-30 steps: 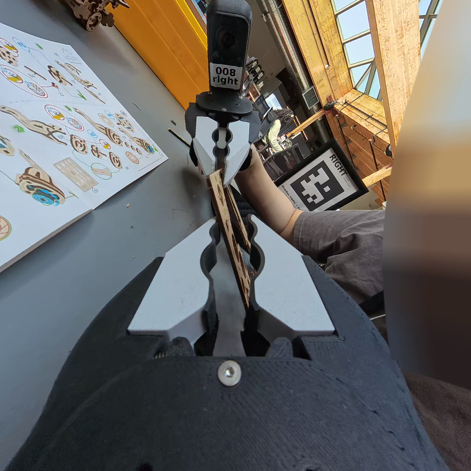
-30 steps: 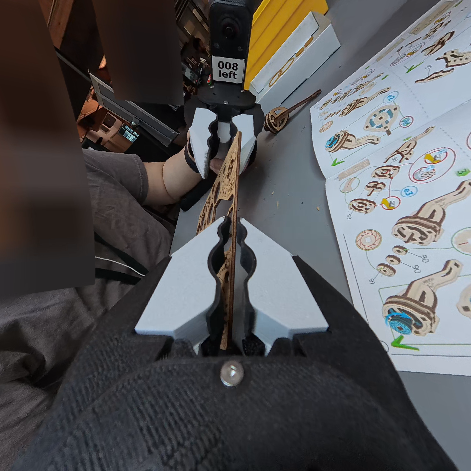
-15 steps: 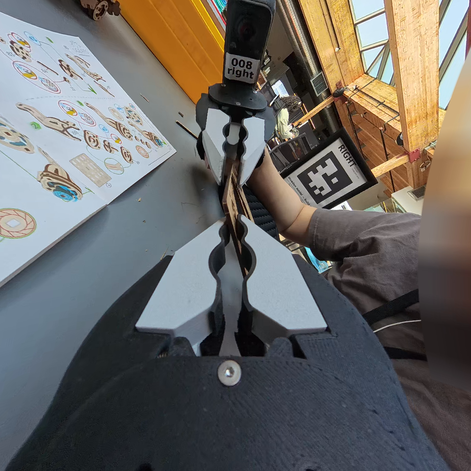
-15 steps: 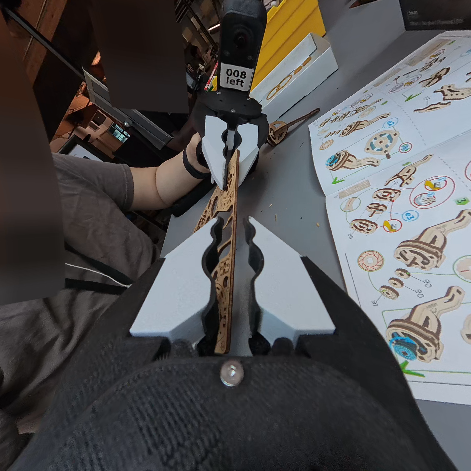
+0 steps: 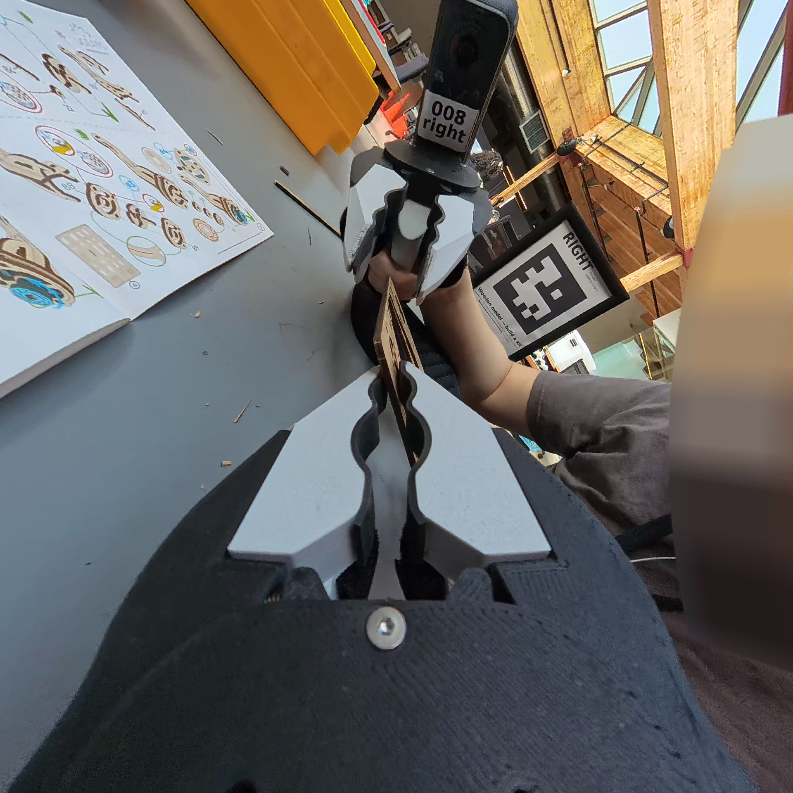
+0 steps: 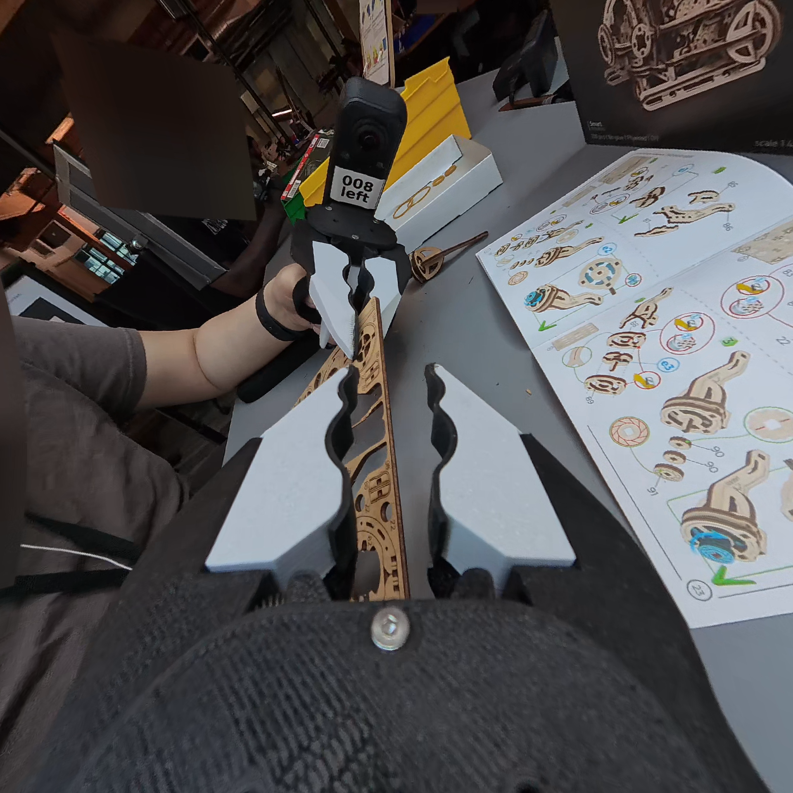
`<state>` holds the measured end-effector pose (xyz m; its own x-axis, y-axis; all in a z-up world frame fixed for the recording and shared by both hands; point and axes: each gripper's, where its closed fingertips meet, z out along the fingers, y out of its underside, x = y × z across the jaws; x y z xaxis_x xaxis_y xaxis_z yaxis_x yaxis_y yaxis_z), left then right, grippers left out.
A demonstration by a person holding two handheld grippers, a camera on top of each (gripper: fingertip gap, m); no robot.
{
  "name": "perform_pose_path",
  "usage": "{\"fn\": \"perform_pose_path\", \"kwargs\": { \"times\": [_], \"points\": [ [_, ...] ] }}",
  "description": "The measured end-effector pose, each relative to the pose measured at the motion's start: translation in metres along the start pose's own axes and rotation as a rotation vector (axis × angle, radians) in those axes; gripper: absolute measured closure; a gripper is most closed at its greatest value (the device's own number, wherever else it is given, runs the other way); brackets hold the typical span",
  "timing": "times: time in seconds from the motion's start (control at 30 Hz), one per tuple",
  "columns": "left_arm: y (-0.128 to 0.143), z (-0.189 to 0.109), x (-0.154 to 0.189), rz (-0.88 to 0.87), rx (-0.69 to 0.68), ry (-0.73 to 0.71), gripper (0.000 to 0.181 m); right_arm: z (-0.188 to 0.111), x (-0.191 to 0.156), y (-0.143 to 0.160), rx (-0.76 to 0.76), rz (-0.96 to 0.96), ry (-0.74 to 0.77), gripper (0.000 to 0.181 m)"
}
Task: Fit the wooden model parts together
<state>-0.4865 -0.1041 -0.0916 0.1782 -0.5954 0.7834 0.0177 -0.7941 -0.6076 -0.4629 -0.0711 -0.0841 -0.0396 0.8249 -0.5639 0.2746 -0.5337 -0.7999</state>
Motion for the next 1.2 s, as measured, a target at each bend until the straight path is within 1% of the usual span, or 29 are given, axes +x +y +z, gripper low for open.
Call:
{"fn": "perform_pose_path", "kwargs": {
  "times": [0.03,0.13,0.2,0.27,0.33,0.4,0.5,0.57,0.6,0.7,0.77,0.83,0.93,0.97,1.0,1.13,1.2],
  "points": [
    [0.0,0.001,0.0,0.001,0.0,-0.002,0.178,-0.002,0.002,0.0,0.015,-0.001,0.013,0.149],
    [0.0,0.0,0.003,0.001,0.016,0.003,0.178,-0.017,-0.001,-0.008,0.121,0.015,0.035,0.148],
    [-0.002,-0.003,0.006,0.0,0.036,-0.001,0.178,-0.031,-0.007,-0.015,0.215,0.032,0.098,0.149],
    [-0.004,-0.009,0.011,0.009,0.066,-0.002,0.179,-0.042,-0.028,-0.018,0.31,0.063,0.127,0.15],
    [-0.005,-0.016,0.02,0.006,0.098,0.015,0.179,-0.045,-0.055,-0.013,0.37,0.052,0.152,0.149],
    [-0.001,-0.021,0.028,0.022,0.124,0.023,0.18,-0.045,-0.064,0.001,0.355,0.003,0.271,0.148],
    [0.005,-0.026,0.033,0.07,0.14,-0.008,0.18,-0.058,-0.054,0.011,0.339,-0.119,0.493,0.147],
    [0.003,-0.026,0.045,0.056,0.163,0.061,0.18,-0.063,-0.046,0.017,0.298,-0.132,0.567,0.147],
    [0.001,-0.027,0.047,0.04,0.177,0.076,0.181,-0.063,-0.045,0.022,0.272,-0.109,0.571,0.146],
    [0.004,-0.025,0.042,0.069,0.156,0.039,0.181,-0.059,-0.048,0.028,0.29,-0.075,0.553,0.137],
    [0.004,-0.025,0.045,0.073,0.154,0.053,0.181,-0.056,-0.044,0.035,0.303,-0.039,0.544,0.135],
    [0.002,-0.027,0.048,0.065,0.16,0.069,0.181,-0.052,-0.043,0.039,0.334,0.011,0.494,0.133],
    [0.0,-0.031,0.047,0.077,0.17,0.065,0.181,-0.038,-0.06,0.036,0.363,0.087,0.28,0.144],
    [-0.001,-0.033,0.047,0.072,0.177,0.071,0.18,-0.035,-0.063,0.036,0.359,0.111,0.226,0.153],
    [-0.002,-0.035,0.047,0.068,0.181,0.078,0.181,-0.034,-0.064,0.037,0.35,0.128,0.187,0.168],
    [-0.002,-0.042,0.048,0.074,0.161,0.101,0.18,-0.03,-0.07,0.028,0.351,0.176,0.032,0.179],
    [-0.001,-0.045,0.048,0.073,0.143,0.108,0.174,-0.028,-0.066,0.024,0.339,0.193,-0.006,0.179]
  ]
}}
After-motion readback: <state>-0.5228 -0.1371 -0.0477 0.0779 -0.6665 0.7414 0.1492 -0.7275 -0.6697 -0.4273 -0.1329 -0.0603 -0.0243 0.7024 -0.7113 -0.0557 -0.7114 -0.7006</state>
